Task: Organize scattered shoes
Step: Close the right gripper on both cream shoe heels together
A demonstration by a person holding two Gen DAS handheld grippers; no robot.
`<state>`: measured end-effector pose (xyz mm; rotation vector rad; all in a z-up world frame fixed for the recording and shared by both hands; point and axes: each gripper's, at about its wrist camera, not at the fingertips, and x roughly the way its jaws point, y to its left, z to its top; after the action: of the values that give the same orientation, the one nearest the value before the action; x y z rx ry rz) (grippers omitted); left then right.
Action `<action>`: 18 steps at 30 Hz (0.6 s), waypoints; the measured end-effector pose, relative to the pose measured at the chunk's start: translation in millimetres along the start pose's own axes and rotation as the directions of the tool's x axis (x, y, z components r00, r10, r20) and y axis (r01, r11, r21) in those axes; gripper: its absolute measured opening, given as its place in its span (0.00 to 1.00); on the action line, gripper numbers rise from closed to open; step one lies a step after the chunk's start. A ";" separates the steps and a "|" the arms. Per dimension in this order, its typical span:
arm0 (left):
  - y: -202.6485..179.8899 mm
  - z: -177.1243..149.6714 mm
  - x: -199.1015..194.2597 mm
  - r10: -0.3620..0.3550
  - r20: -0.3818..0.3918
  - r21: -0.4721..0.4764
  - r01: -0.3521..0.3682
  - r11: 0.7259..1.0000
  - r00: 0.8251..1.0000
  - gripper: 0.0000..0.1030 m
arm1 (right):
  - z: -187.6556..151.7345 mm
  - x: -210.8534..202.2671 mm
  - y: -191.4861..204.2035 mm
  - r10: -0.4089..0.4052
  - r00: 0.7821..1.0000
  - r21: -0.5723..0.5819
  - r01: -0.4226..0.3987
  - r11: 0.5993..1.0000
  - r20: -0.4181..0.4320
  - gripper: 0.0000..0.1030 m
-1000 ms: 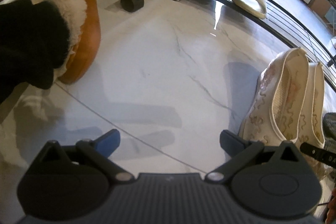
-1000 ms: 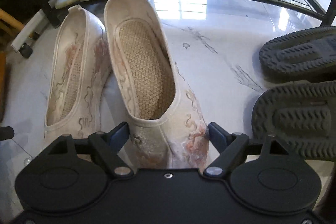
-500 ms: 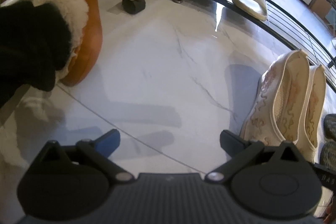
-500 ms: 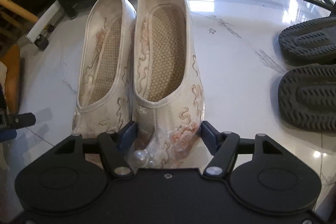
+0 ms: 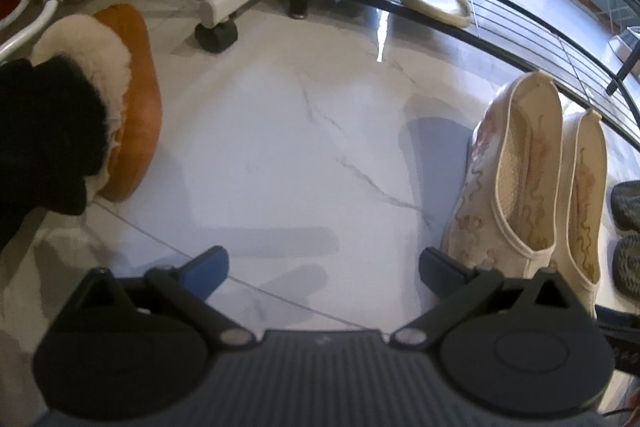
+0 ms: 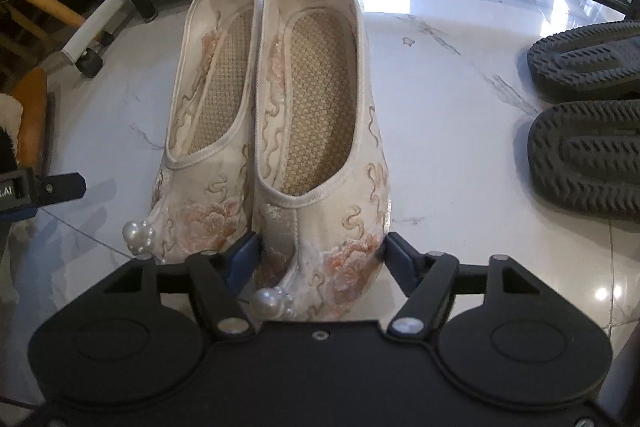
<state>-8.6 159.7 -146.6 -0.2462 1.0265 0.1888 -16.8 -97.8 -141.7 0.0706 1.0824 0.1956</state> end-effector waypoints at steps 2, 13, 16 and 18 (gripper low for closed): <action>1.7 0.7 1.3 0.006 -0.004 -0.008 -0.006 1.000 1.000 0.99 | 3.4 -11.0 3.3 -0.010 0.999 -0.010 0.010 1.000 0.053 0.92; 1.0 0.1 4.2 0.016 -0.008 0.007 -0.016 1.000 1.000 0.99 | 31.9 -29.3 17.0 0.118 0.951 0.001 -0.123 0.992 0.285 1.00; 1.9 0.3 5.5 0.021 -0.010 0.010 -0.021 1.000 1.000 0.99 | 35.4 -18.0 24.7 0.126 0.951 -0.051 -0.116 0.992 0.282 1.00; 1.7 -0.5 6.3 0.023 -0.015 0.009 -0.023 1.000 1.000 0.99 | 38.9 -9.2 31.7 0.077 0.956 -0.075 -0.058 0.996 0.283 0.98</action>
<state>-6.3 161.3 -152.5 -0.2284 1.0453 0.2032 9.4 -67.0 -110.6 0.0741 0.7850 0.2737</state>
